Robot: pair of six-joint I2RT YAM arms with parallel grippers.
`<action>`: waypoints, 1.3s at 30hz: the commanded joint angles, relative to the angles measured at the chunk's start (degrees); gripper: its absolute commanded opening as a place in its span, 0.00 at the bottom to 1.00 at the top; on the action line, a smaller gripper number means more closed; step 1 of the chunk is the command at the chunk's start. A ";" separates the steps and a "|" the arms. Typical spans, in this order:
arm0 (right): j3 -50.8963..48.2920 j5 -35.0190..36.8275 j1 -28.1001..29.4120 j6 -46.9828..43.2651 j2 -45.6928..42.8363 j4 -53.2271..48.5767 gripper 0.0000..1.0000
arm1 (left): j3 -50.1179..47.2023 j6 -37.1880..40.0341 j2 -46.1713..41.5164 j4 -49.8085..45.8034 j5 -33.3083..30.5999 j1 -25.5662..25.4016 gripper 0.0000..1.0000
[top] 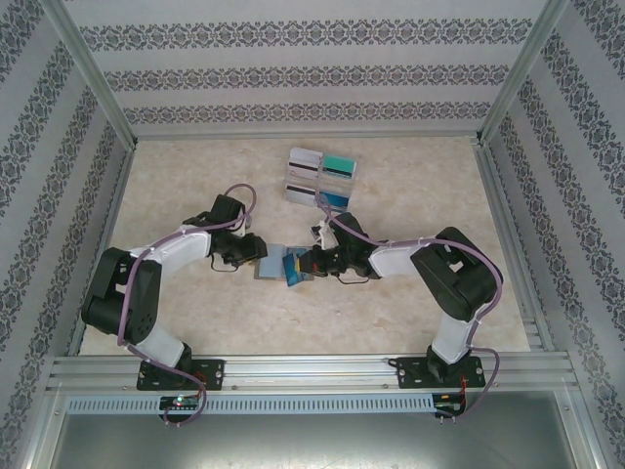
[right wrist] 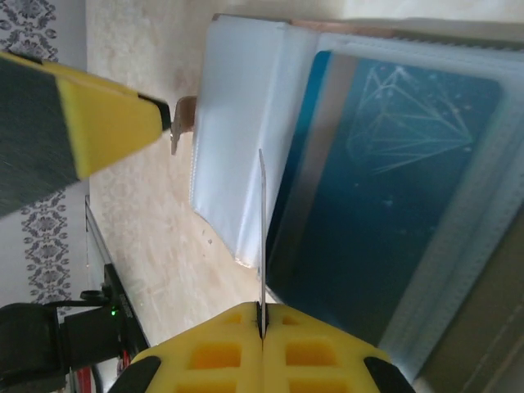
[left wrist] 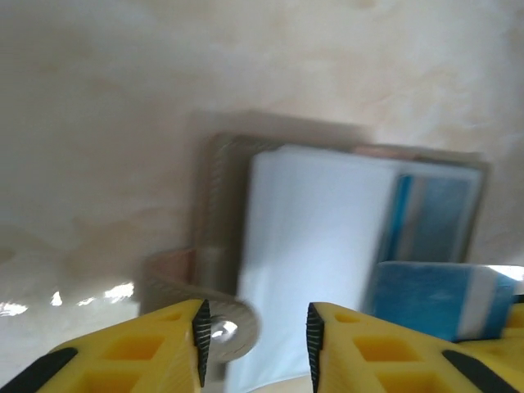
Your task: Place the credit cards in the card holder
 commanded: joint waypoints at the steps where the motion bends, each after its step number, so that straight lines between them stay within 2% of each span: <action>1: -0.53 1.70 -0.42 1.04 0.72 2.93 0.00 | -1.71 1.38 0.97 -0.68 -2.32 -0.01 0.36; 7: 0.35 0.16 -1.68 3.51 3.50 5.27 0.00 | -2.58 1.53 2.81 0.59 -2.00 0.03 0.31; 18: 2.64 -2.86 -2.02 6.34 4.61 8.19 0.00 | -3.64 1.36 3.90 1.78 -1.33 -0.03 0.30; 23: 2.38 -2.82 -2.25 5.81 3.19 6.78 0.00 | -3.75 1.10 3.79 2.17 -1.51 0.01 0.28; 39: 3.67 -2.91 -2.20 8.77 7.92 9.53 0.00 | -3.98 0.70 3.24 2.92 -0.64 -0.05 0.27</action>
